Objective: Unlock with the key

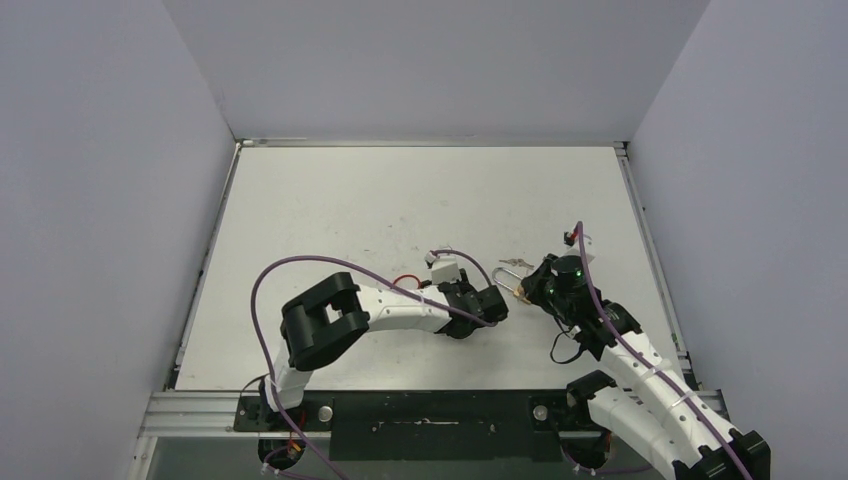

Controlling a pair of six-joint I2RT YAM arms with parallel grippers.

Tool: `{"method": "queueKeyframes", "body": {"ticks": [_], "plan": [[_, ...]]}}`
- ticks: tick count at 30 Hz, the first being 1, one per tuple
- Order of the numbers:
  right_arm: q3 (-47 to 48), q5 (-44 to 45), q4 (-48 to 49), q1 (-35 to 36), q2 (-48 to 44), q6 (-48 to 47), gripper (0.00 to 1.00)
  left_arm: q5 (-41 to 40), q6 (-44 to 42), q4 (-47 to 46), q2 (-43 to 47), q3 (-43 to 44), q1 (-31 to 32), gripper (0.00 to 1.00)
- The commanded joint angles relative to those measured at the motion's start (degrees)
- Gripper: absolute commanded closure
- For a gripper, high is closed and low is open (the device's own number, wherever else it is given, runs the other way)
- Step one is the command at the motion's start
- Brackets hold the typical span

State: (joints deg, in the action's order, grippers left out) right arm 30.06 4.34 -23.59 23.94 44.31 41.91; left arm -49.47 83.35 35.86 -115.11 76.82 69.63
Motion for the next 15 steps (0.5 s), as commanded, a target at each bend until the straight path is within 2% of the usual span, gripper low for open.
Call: {"method": "queueKeyframes", "body": {"ticks": [1, 4, 8, 10, 12, 15], "plan": [[0.6, 1.2, 0.7, -0.6, -0.9, 0.3, 1.00, -1.1, -2.5, -3.7, 3.0, 0.3, -0.8, 0.44], [0.9, 1.0, 0.7, -0.8, -0.7, 0.0, 1.00, 0.7, -7.3, -8.7, 5.3, -1.5, -1.2, 0.27], [1.4, 0.5, 0.9, -1.2, -0.5, -0.2, 1.00, 4.7, -16.6, -15.4, 9.4, -4.8, -2.7, 0.12], [1.6, 0.2, 1.0, -1.3, -0.3, -0.2, 1.00, 7.3, -21.1, -18.6, 12.4, -7.4, -4.0, 0.08], [1.9, -0.2, 1.1, -1.4, 0.0, -0.2, 1.00, 11.5, -29.2, -23.5, 16.9, -10.6, -6.4, 0.08], [2.3, -0.7, 1.4, -1.6, 0.4, -0.4, 1.00, 21.1, -41.3, -32.6, 23.0, -16.5, -9.6, 0.07]]}}
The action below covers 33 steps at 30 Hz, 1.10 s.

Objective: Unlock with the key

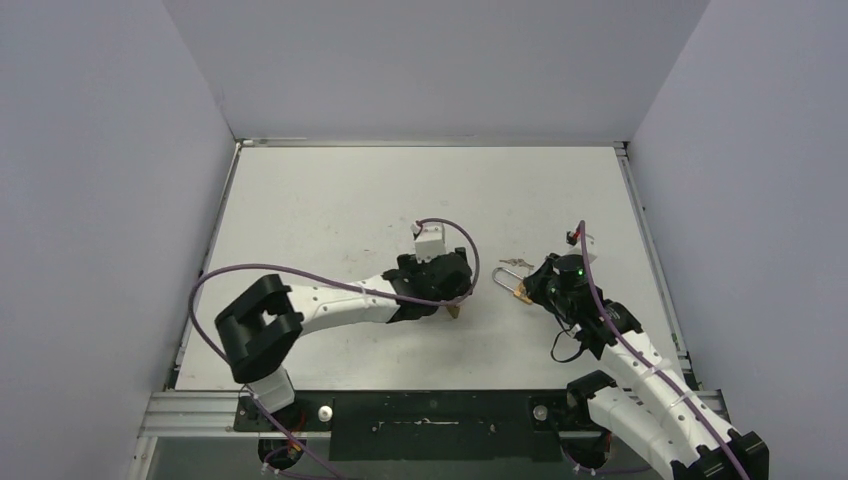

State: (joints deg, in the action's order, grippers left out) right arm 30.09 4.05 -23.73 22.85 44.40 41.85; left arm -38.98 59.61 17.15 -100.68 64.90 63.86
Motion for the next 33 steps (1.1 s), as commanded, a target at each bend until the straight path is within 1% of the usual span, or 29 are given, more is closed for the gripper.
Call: {"method": "queueKeyframes", "body": {"ticks": [1, 2, 3, 5, 6, 10, 14, 15, 17, 20, 24, 30, 33], "plan": [[2.5, -0.5, 1.5, -0.6, 0.4, -0.4, 1.00, 14.5, -22.2, -17.0, 10.7, -6.5, -5.0, 0.07], [2.6, -0.5, 1.5, -0.6, 0.5, -0.5, 1.00, 18.2, -26.2, -19.2, 12.4, -7.8, -6.3, 0.07], [2.6, -0.6, 1.4, -0.7, 0.6, -0.6, 1.00, 22.5, -29.5, -19.4, 13.6, -8.2, -7.6, 0.07], [2.6, -0.6, 1.6, -0.9, 0.7, -0.6, 1.00, 29.1, -35.7, -18.8, 15.4, -8.2, -10.2, 0.06], [2.6, -0.6, 1.5, -1.0, 0.8, -0.6, 1.00, 34.1, -39.5, -18.7, 16.0, -7.9, -11.7, 0.05], [2.3, -0.8, 1.8, -1.2, 1.0, -0.5, 1.00, 48.7, -53.7, -17.2, 17.2, -6.1, -15.9, 0.05], [2.2, -1.4, 2.2, -1.4, 1.1, -0.5, 1.00, 70.6, -72.7, -17.5, 17.8, -8.3, -19.6, 0.05], [2.2, -1.6, 2.3, -1.5, 1.2, -0.6, 1.00, 72.7, -78.6, -18.4, 18.4, -9.3, -19.6, 0.05], [2.6, -1.8, 1.9, -1.7, 1.2, -0.7, 1.00, 73.7, -84.4, -19.5, 19.0, -10.4, -19.7, 0.05], [2.6, -1.7, 1.5, -2.0, 0.4, -0.9, 1.00, 75.2, -90.9, -17.5, 17.7, -9.1, -20.2, 0.05], [2.8, -1.7, 1.2, -2.5, 0.1, -1.4, 1.00, 78.6, -99.5, -8.1, 13.2, -5.4, -20.3, 0.05], [3.1, -2.3, 1.3, -3.3, 1.1, -2.0, 1.00, 78.4, -105.4, -0.7, 4.9, 1.5, -20.3, 0.05], [3.1, -2.3, 1.2, -3.7, 1.1, -2.2, 1.00, 79.1, -107.8, 1.7, 1.4, 4.4, -20.1, 0.09]]}}
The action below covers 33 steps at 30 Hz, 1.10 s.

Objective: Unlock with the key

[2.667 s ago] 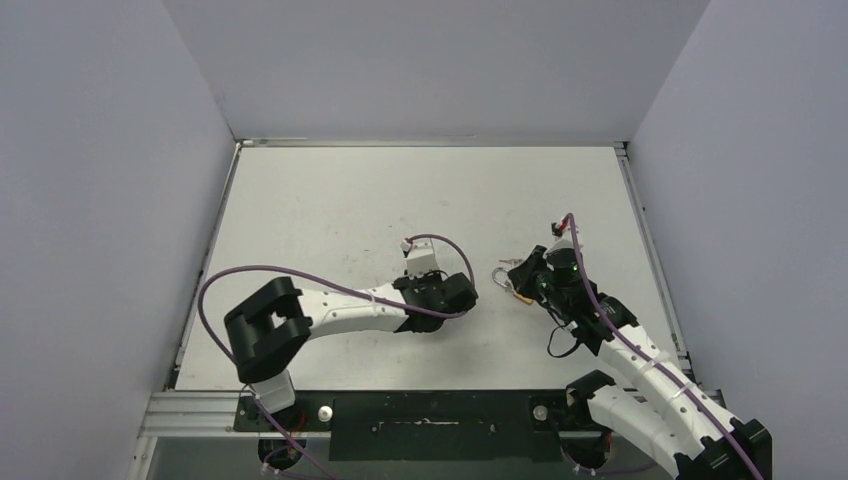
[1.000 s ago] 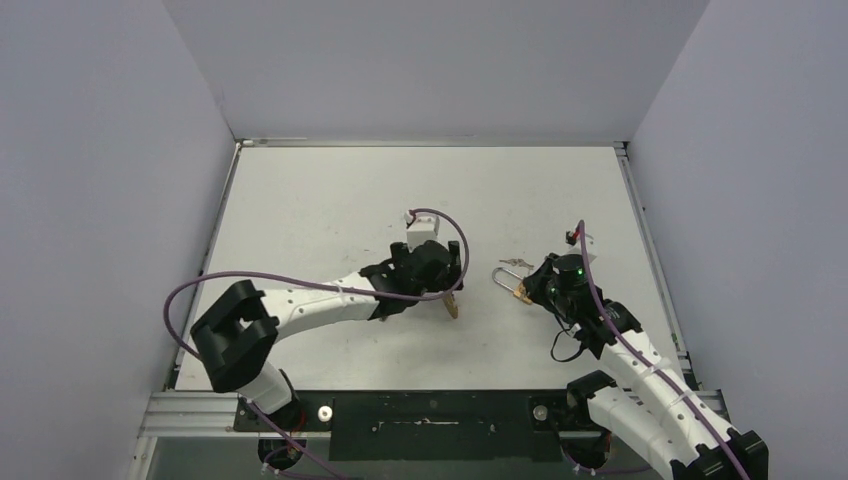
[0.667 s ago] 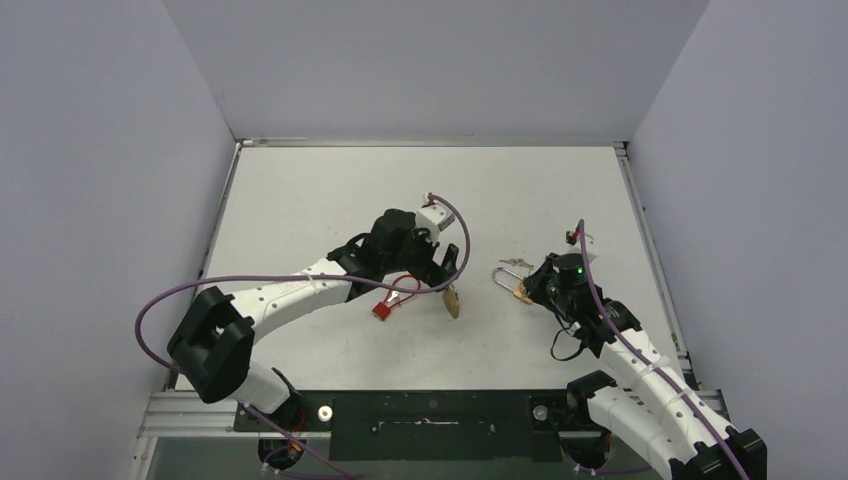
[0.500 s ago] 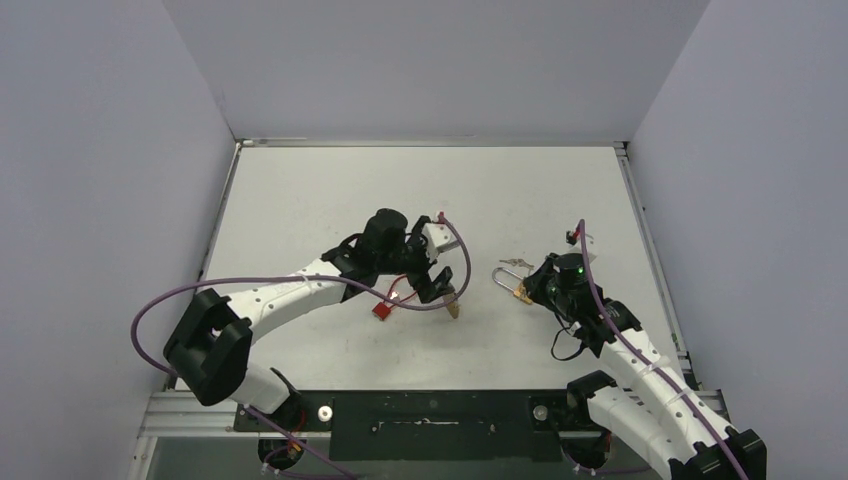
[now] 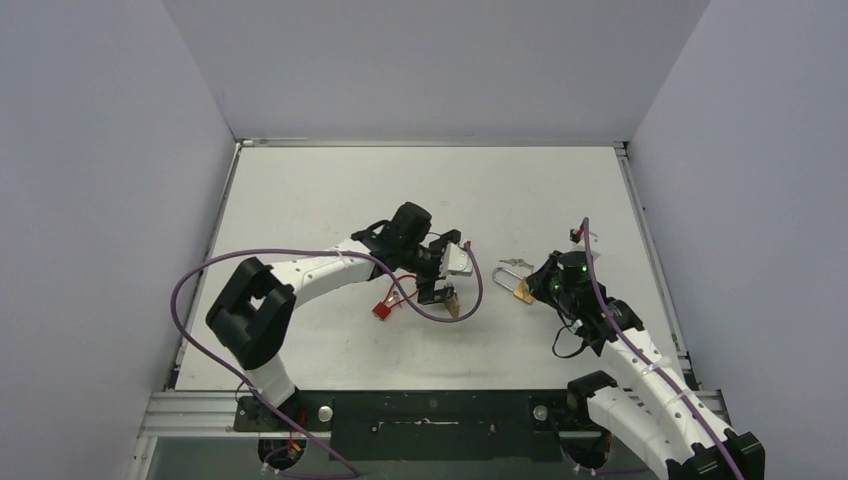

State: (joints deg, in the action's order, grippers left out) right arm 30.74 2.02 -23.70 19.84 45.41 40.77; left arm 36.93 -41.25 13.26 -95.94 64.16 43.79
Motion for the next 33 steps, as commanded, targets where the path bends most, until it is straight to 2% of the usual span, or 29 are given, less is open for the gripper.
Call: {"method": "queueKeyframes", "body": {"ticks": [1, 7, 12, 18, 25, 28, 30, 32, 33], "plan": [[2.5, -0.5, 1.2, -0.8, 0.1, -1.2, 1.00, 3.4, -7.5, 5.7, -4.3, 5.4, -0.1, 0.11], [2.5, -0.6, 1.1, -2.0, 0.4, -1.8, 1.00, 5.0, -10.6, 7.2, -7.6, 5.5, 0.3, 0.26], [2.4, -1.3, 1.3, -2.8, 1.0, -2.2, 1.00, 4.3, -12.8, 11.1, -9.4, 6.0, 1.3, 0.43], [2.1, -1.6, 1.7, -3.7, 1.9, -2.5, 1.00, 1.5, -9.3, 3.7, -8.1, 1.5, 3.1, 0.69], [1.7, -4.2, 2.0, -4.5, 1.3, -2.5, 1.00, -3.8, -1.8, -7.9, -5.4, -3.5, 4.6, 0.88], [1.4, -4.4, 2.1, -4.7, 0.9, -2.4, 1.00, -7.6, 6.9, -17.7, -2.5, -7.6, 5.1, 0.89], [1.1, -4.7, 2.1, -4.8, 0.8, -2.4, 1.00, -10.9, 12.4, -24.0, -0.9, -10.4, 5.7, 0.82], [0.8, -4.9, 2.5, -4.9, 0.8, -2.4, 1.00, -12.1, 14.3, -27.0, -0.3, -12.3, 6.7, 0.69], [0.7, -5.1, 2.6, -5.0, 0.9, -2.4, 1.00, -12.7, 15.3, -28.0, -0.3, -12.6, 7.1, 0.66]]}}
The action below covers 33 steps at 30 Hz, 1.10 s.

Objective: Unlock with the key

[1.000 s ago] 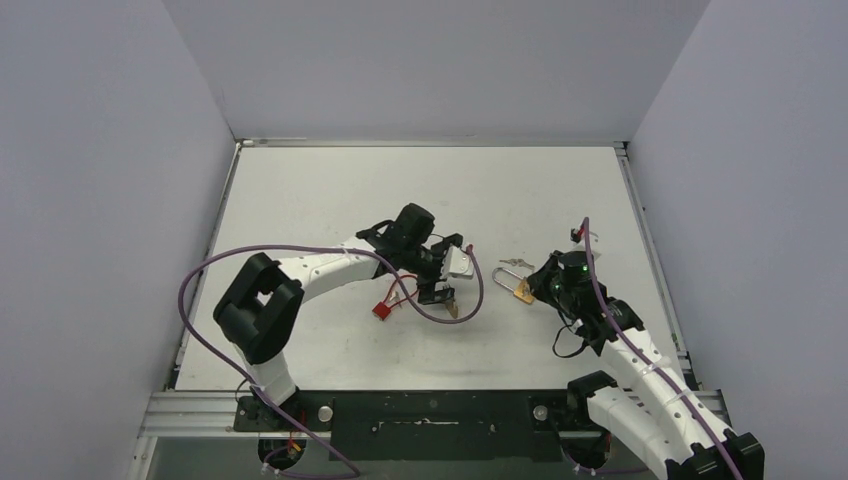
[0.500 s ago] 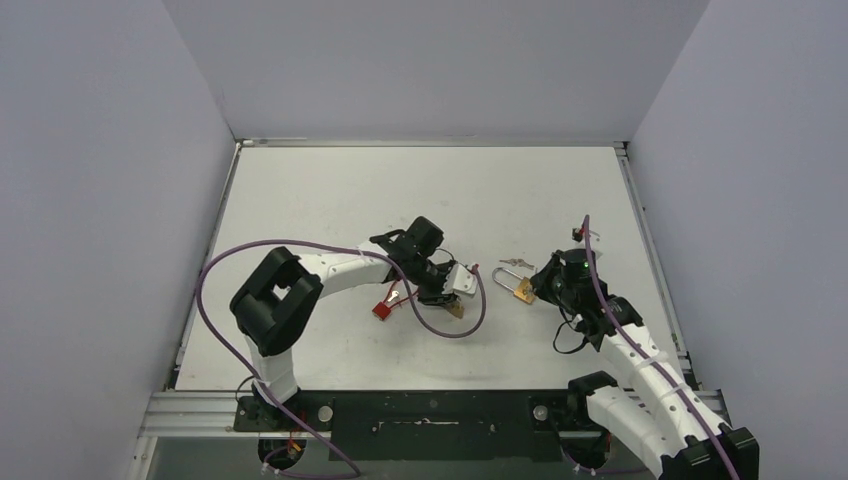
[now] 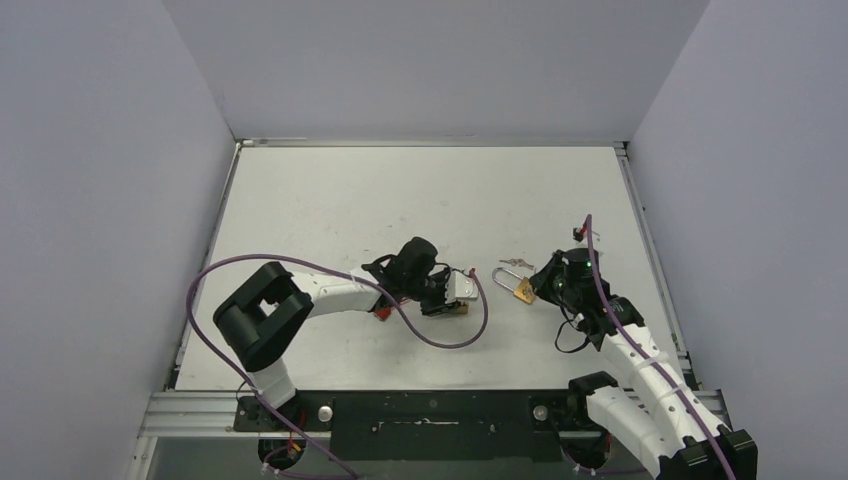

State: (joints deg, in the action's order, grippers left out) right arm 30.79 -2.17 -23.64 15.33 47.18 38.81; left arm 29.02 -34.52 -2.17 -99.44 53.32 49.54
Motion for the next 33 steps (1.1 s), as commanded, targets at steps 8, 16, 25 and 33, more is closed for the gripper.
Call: {"method": "queueKeyframes", "body": {"ticks": [8, 16, 25, 33], "plan": [[0.7, -1.8, 3.2, -0.8, -0.7, -0.4, 1.00, -5.1, 12.5, -17.4, 0.5, -4.1, 1.8, 0.58], [0.8, -2.0, 2.8, -1.1, -1.2, -0.7, 1.00, -5.5, 9.9, -18.8, 0.2, -7.4, 1.7, 0.57], [1.0, -2.3, 2.9, -1.3, -1.0, -0.6, 1.00, -6.0, 10.8, -22.7, 0.7, -8.9, 1.4, 0.74], [1.0, -5.8, 4.9, -1.5, -2.2, -2.5, 1.00, -3.4, 18.5, -25.4, 3.6, -8.9, 0.3, 1.00]]}}
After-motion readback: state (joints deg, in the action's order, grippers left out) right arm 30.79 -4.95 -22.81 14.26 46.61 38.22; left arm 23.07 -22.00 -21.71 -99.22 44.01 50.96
